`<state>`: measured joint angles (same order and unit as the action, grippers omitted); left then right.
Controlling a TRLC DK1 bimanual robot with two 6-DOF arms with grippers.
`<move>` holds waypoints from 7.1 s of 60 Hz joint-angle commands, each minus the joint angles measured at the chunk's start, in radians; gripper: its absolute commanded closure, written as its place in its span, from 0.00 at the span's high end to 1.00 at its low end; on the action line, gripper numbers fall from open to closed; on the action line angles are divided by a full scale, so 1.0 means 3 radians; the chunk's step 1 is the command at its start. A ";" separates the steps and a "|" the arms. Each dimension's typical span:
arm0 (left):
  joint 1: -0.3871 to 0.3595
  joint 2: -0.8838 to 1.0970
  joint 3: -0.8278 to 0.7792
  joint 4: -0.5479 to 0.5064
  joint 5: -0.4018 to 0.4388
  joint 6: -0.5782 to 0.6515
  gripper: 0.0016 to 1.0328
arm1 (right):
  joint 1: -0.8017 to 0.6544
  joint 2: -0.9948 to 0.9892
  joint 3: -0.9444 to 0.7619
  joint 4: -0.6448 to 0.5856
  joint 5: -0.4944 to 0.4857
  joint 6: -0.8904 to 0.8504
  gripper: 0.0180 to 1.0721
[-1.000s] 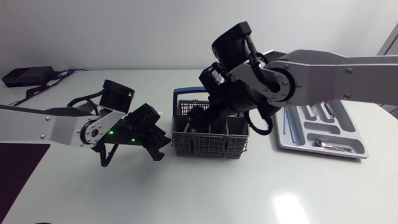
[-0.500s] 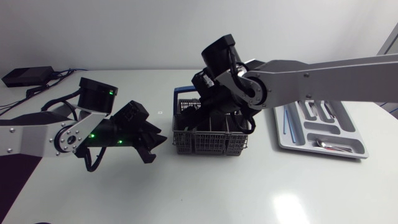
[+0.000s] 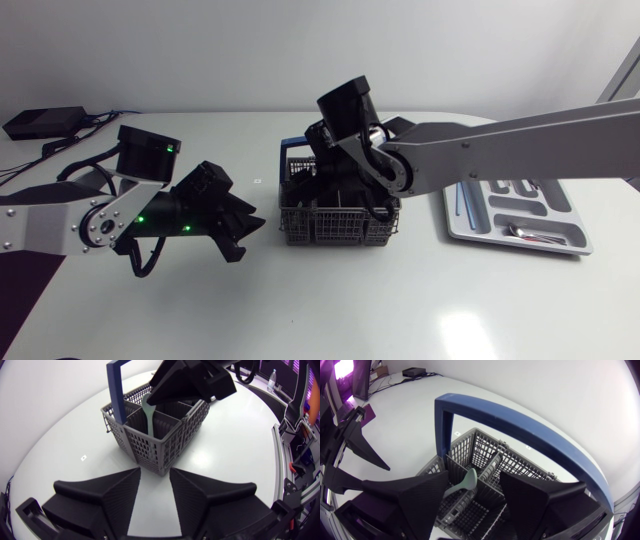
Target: Unload the cutlery basket into the drawer organizer.
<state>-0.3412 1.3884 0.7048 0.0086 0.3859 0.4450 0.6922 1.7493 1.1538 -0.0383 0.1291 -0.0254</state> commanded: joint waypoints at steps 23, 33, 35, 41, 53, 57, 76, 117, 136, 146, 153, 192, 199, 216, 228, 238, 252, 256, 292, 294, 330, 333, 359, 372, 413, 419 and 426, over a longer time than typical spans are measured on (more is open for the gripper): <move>0.0018 -0.0062 -0.0202 0.0130 0.0053 -0.0113 0.42 | 0.0024 0.0019 -0.0466 0.0649 0.0091 0.0156 0.49; 0.0018 -0.0057 -0.0243 0.0196 0.0053 -0.0149 0.42 | 0.0009 0.0080 -0.0481 0.0731 -0.0032 0.0202 0.39; 0.0018 -0.0057 -0.0248 0.0201 0.0053 -0.0149 0.42 | 0.0014 0.0101 -0.0471 0.0736 -0.0057 0.0212 0.39; 0.0013 -0.0062 -0.0253 0.0207 0.0053 -0.0159 0.42 | 0.0024 0.0126 -0.0476 0.0747 -0.0083 0.0223 0.29; 0.0013 -0.0082 -0.0263 0.0207 0.0053 -0.0164 0.42 | 0.0045 0.0141 -0.0497 0.0803 -0.0180 0.0212 0.14; 0.0013 -0.0087 -0.0263 0.0207 0.0053 -0.0169 0.42 | 0.0055 0.0131 -0.0543 0.0869 -0.0180 0.0187 0.12; 0.0018 -0.0128 -0.0289 0.0212 0.0053 -0.0169 0.42 | 0.0096 0.0039 -0.0686 0.1058 -0.0180 0.0085 0.09; 0.0033 -0.0333 -0.0304 0.0207 0.0048 -0.0169 0.46 | 0.0275 -0.0825 -0.0829 0.1012 -0.0057 -0.0365 0.09; 0.0038 -0.0706 -0.0176 -0.0064 0.0340 -0.0164 0.56 | 0.0193 -0.1290 -0.0405 0.0077 -0.0604 -0.0401 0.09; 0.0074 -0.0834 -0.0130 -0.0192 0.0698 -0.0149 0.58 | 0.0168 -0.1367 -0.0302 -0.0363 -0.0967 -0.0396 0.09; 0.0099 -0.0844 -0.0115 -0.0310 0.0948 -0.0118 0.58 | 0.0168 -0.1428 -0.0348 -0.0496 -0.1121 -0.0396 0.10; -0.0059 -0.0604 -0.0069 -0.0361 0.1460 -0.0026 0.58 | 0.0208 -0.1357 -0.0400 -0.0798 -0.1796 -0.0258 0.10; -0.0080 -0.0604 -0.0064 -0.0325 0.1465 -0.0026 0.50 | 0.0214 -0.1336 -0.0415 -0.0803 -0.1852 -0.0243 0.10; -0.0131 -0.0594 -0.0059 -0.0269 0.1465 -0.0031 0.32 | 0.0249 -0.1321 -0.0420 -0.0808 -0.1877 -0.0243 0.10; -0.0141 -0.0594 -0.0084 -0.0254 0.1465 -0.0031 0.26 | 0.0254 -0.1326 -0.0440 -0.0803 -0.1872 -0.0238 0.10; -0.0146 -0.0594 -0.0094 -0.0254 0.1465 -0.0031 0.19 | 0.0249 -0.1331 -0.0440 -0.0793 -0.1862 -0.0238 0.10; -0.0146 -0.0588 -0.0094 -0.0254 0.1465 -0.0041 0.07 | 0.0244 -0.1341 -0.0456 -0.0787 -0.1837 -0.0238 0.10; -0.0156 -0.0583 -0.0084 -0.0259 0.1460 -0.0052 0.06 | 0.0239 -0.1347 -0.0461 -0.0782 -0.1831 -0.0232 0.10; -0.0085 -0.0241 0.0427 -0.0325 0.1132 -0.0767 0.03 | 0.0168 -0.1464 -0.0440 -0.0736 -0.1417 -0.0186 0.71; -0.0085 -0.0220 0.0473 -0.0325 0.1040 -0.0839 0.03 | 0.0168 -0.1449 -0.0420 -0.0716 -0.1361 -0.0166 0.71; -0.0351 -0.0159 0.0693 -0.0192 0.0396 -0.1304 0.03 | 0.0116 -0.0805 0.0275 -0.0798 -0.1013 0.0115 0.60; -0.0366 -0.0159 0.0693 -0.0177 0.0381 -0.1320 0.03 | 0.0116 -0.0769 0.0301 -0.0793 -0.1003 0.0115 0.60; -0.0381 -0.0077 0.0708 -0.0054 0.0350 -0.1407 0.03 | 0.0132 -0.0610 0.0362 -0.0767 -0.0932 0.0166 0.15; -0.0376 -0.0098 0.0688 -0.0039 0.0350 -0.1422 0.13 | 0.0132 -0.0641 0.0327 -0.0757 -0.0932 0.0156 0.13; -0.0187 -0.0517 0.0463 -0.0197 0.0253 -0.1156 0.53 | -0.0236 -0.1265 -0.0180 -0.1125 -0.1243 -0.0365 0.12; -0.0074 -0.0563 0.0463 -0.0259 0.0253 -0.1100 0.57 | -0.0415 -0.1444 -0.0333 -0.1329 -0.1330 -0.0636 0.12; 0.0028 -0.0568 0.0473 -0.0315 0.0222 -0.1044 0.61 | -0.0676 -0.1618 -0.0512 -0.1595 -0.1417 -0.1045 0.12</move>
<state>-0.3531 1.2301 0.8680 -0.0719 0.4610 0.1062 0.5354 1.3041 1.0515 -0.4732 -0.2749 -0.2382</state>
